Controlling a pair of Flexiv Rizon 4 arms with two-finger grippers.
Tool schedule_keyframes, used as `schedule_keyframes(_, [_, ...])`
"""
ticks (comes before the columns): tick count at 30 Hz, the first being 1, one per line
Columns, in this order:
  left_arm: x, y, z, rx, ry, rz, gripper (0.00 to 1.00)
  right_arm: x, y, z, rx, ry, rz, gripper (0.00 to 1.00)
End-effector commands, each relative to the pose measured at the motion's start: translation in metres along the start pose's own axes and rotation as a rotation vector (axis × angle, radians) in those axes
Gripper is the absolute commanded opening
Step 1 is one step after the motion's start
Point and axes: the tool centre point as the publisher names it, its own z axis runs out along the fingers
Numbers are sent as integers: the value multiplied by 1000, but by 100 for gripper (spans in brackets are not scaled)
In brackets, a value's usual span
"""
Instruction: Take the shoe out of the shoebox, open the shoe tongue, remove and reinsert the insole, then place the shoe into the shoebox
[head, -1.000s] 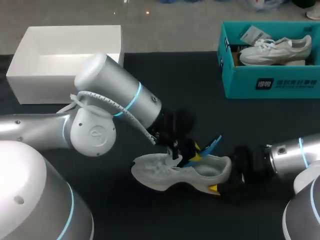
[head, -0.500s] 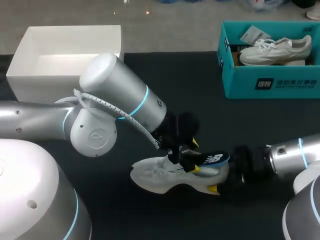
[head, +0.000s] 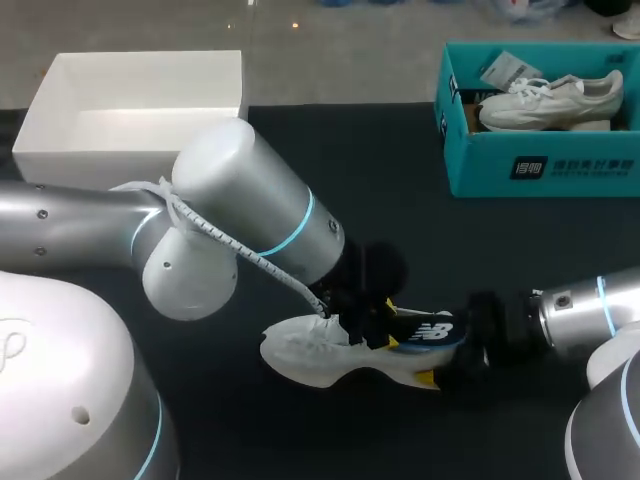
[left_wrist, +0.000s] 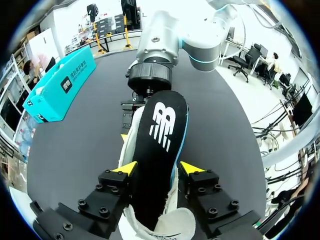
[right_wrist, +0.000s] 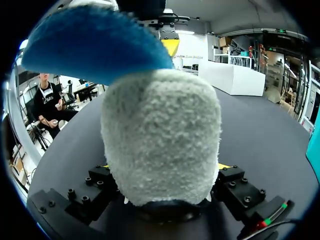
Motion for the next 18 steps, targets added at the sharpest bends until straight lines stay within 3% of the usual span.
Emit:
schedule_keyframes(1, [6,-4,1,3,-42,6,57,1,0,1,3,-3,0,0])
schedule_keyframes(12, [12,-6,1,0,-123,52,63,1,0,1,3,-3,0,0])
schedule_keyframes(18, [14,-5,9,-18,-122,73,60,1,0,1,3,-3,0,0])
